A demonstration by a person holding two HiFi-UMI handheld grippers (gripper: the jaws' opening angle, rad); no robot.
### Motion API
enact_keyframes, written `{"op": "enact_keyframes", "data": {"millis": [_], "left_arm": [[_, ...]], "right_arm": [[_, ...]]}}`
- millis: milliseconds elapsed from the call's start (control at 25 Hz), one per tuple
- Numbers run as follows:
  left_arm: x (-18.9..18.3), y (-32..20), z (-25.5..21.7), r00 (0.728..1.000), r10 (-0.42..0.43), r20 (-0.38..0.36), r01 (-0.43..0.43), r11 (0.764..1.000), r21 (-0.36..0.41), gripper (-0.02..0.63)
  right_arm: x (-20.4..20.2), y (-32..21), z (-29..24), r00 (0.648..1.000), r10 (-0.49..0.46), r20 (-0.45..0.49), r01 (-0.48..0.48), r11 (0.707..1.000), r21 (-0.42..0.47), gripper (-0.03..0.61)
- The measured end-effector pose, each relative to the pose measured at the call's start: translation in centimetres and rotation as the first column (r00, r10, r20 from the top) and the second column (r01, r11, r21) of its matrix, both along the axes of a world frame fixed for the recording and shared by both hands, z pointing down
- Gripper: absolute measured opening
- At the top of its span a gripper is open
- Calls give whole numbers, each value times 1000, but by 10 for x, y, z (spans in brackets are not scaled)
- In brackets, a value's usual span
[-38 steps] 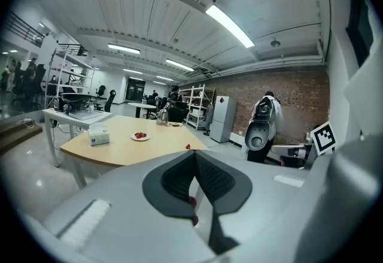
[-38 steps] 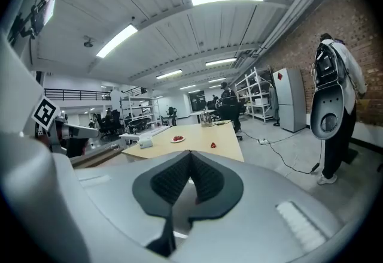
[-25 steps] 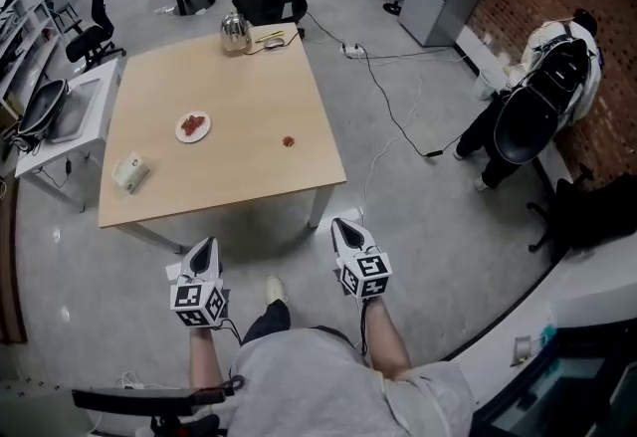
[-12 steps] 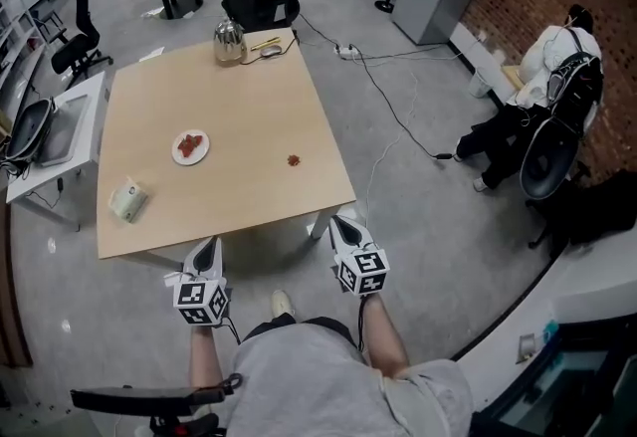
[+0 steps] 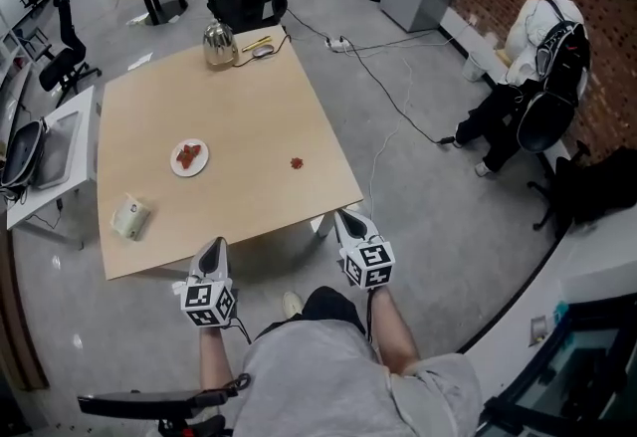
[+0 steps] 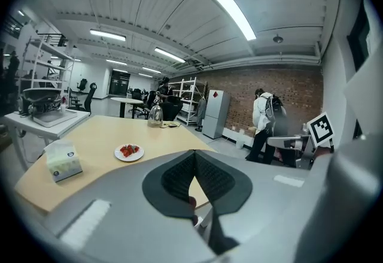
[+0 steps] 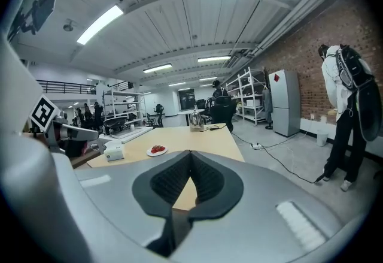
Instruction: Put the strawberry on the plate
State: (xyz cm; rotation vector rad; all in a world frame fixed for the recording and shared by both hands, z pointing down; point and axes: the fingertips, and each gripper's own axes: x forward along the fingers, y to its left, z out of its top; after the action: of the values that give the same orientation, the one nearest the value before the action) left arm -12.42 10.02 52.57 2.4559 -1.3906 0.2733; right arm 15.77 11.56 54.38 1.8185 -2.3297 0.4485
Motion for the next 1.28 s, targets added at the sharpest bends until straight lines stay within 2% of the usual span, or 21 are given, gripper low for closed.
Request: {"op": "enact_keyframes", "data": {"millis": [200,640,1000,1280], "left_arm": [[4,-12,4,1000,8,0,-8,1000,-17,20],[20,-63,22,1000,-14,16,15,998,-59,20],[32,-98,48,998,-43,39,49,987,-150,20],[30,-116,75,996,-74,55,84,970,-229,20]], "right_arm": [[7,-11,4,1000,21,8,-21,1000,-12,6],[18,-69,31,1000,-15,-8,15,998,-58,6],[12,-127,64,994,-103,-28,98,985,-141,8],[1,-163,100,983,-177,-53,162,964,-213,8]]}}
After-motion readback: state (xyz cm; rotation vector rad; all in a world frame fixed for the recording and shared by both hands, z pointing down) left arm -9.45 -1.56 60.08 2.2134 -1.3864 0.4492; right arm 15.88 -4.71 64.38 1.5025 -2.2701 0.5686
